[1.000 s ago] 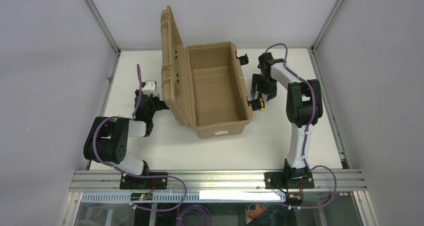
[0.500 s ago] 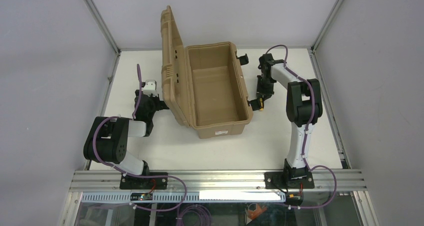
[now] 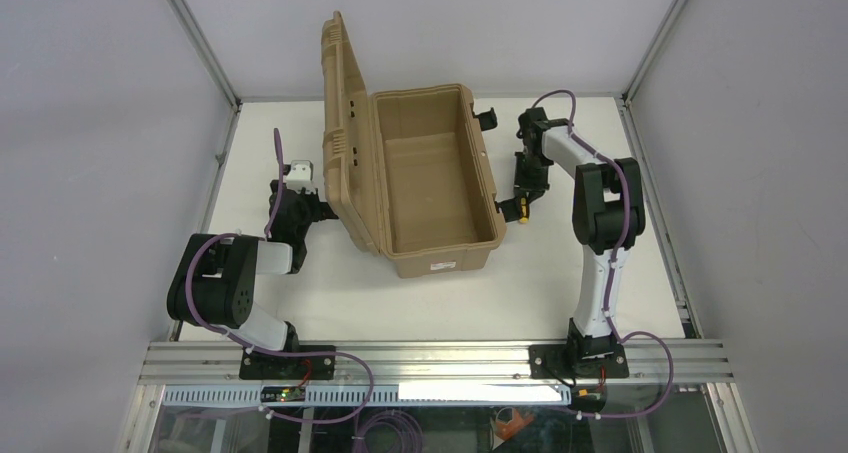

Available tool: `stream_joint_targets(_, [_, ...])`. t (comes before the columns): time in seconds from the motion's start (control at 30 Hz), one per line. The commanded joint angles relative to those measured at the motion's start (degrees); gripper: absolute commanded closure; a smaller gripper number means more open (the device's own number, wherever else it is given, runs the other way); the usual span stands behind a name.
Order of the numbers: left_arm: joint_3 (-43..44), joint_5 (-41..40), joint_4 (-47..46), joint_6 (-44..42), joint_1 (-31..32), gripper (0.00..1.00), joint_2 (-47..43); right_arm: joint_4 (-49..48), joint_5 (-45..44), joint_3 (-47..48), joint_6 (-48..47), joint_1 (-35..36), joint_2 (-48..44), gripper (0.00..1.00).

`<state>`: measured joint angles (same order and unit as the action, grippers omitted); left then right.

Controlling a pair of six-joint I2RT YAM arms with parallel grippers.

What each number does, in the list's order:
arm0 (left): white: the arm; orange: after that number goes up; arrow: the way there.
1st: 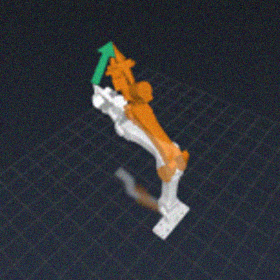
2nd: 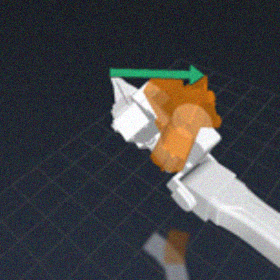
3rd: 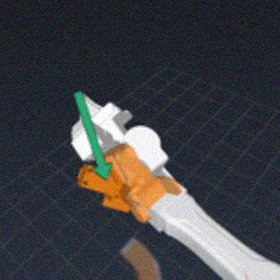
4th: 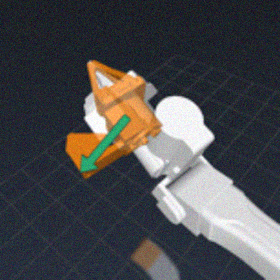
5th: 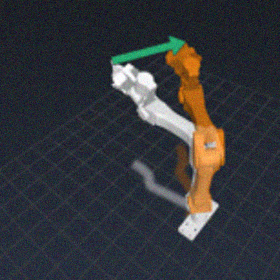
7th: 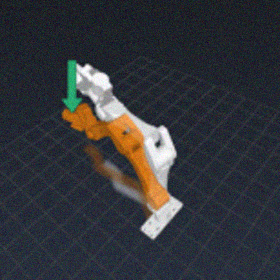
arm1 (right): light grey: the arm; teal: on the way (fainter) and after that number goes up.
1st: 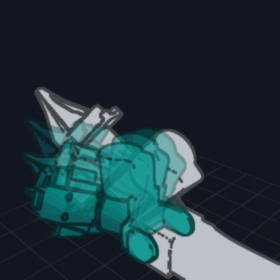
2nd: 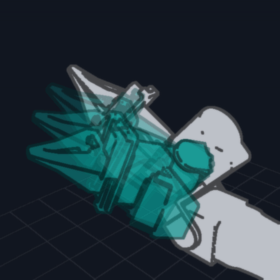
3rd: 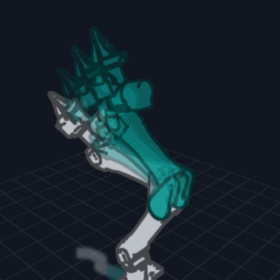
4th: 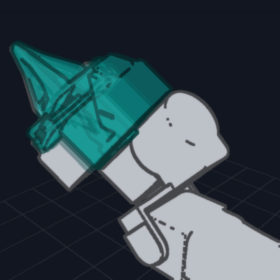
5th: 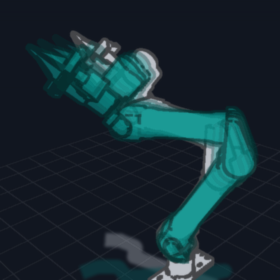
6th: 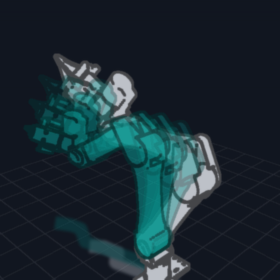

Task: Put the screwdriver in the bin
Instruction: Pick up the screwdriver from the center of the board, then place the screwdriver in the bin.

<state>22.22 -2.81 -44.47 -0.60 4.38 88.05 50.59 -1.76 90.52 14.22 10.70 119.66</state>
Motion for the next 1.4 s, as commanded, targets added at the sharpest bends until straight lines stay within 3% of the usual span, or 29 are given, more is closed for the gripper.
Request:
stream_joint_targets(0.0, [-0.3,0.9,-1.6,0.5,-0.6,0.01,-1.8,2.9,-1.4,3.6,-0.9,-0.6,-4.3,0.84])
stream_joint_targets(0.9, [-0.3,0.9,-1.6,0.4,-0.6,0.01,-1.7,14.1,-4.6,19.7,-1.6,-0.4,-10.8,0.84])
stream_joint_targets(1.37, [-0.3,0.9,-1.6,0.5,-0.6,0.01,-1.8,20.4,-5.8,31.6,-0.2,6.7,-13.4,0.84])
